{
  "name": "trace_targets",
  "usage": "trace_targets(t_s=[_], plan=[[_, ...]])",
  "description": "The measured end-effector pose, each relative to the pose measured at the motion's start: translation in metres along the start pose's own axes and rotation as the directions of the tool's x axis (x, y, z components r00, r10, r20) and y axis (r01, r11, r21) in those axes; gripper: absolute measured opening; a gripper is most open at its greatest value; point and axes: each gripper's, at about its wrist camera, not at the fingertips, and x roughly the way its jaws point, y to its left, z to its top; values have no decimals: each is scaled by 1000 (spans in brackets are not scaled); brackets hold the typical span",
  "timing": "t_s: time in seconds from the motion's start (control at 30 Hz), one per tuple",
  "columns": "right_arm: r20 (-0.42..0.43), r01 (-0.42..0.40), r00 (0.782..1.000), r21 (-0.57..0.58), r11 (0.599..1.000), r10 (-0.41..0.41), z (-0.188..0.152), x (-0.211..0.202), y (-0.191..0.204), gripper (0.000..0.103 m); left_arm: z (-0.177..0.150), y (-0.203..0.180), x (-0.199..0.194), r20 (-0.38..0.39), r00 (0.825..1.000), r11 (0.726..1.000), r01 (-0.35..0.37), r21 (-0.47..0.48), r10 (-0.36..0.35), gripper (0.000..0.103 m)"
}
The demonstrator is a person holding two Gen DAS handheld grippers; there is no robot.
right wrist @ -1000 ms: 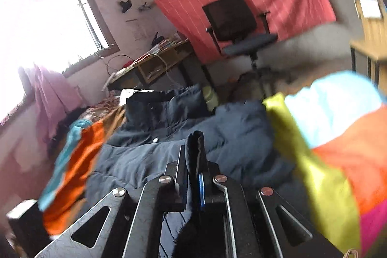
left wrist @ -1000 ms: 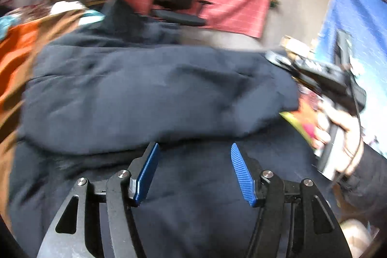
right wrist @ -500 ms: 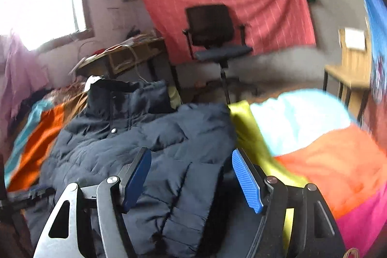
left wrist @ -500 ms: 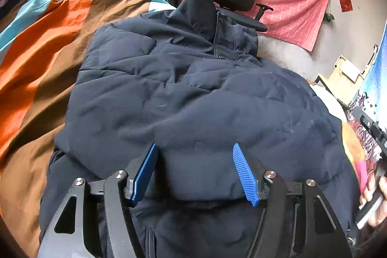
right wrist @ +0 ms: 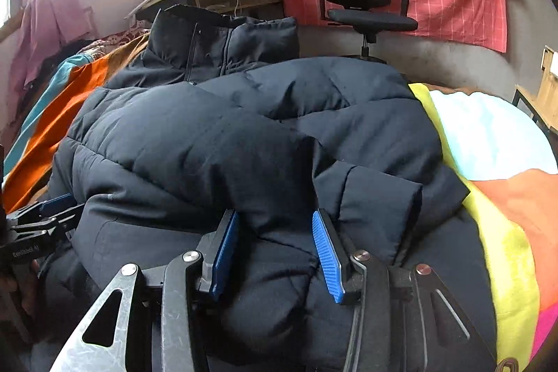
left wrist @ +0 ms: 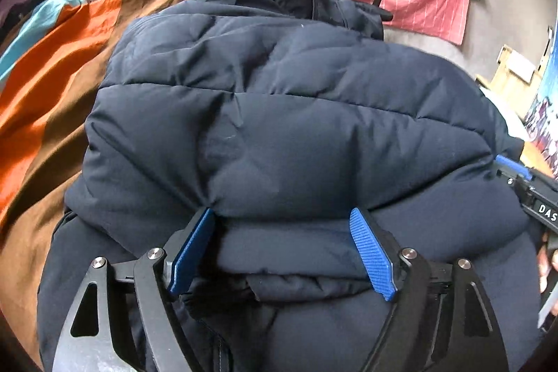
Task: Fold large clothes
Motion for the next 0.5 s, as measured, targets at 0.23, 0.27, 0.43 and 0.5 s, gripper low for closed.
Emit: trace_targets(t_s=[0.23,0.27,0.43,0.5], plan=[[36,14,999,-4,1000,-14,-11,6,0,42,-4,2,7,13,1000,1000,-7,3,7,77],[42,12,999,-2,1000,-12,-12,7,-1,42,-4,2,6,17,1000,1000,-4,1,4,77],[52,7,999,6,1000,-7,-14,6,-2,42,-11,14,-7,59,995,995,86,-58,-83,82],[61,10,998,5,1000,-10,-14,3,-2,42,-12,20,-17,72,992,990,112,-90,-105,82]])
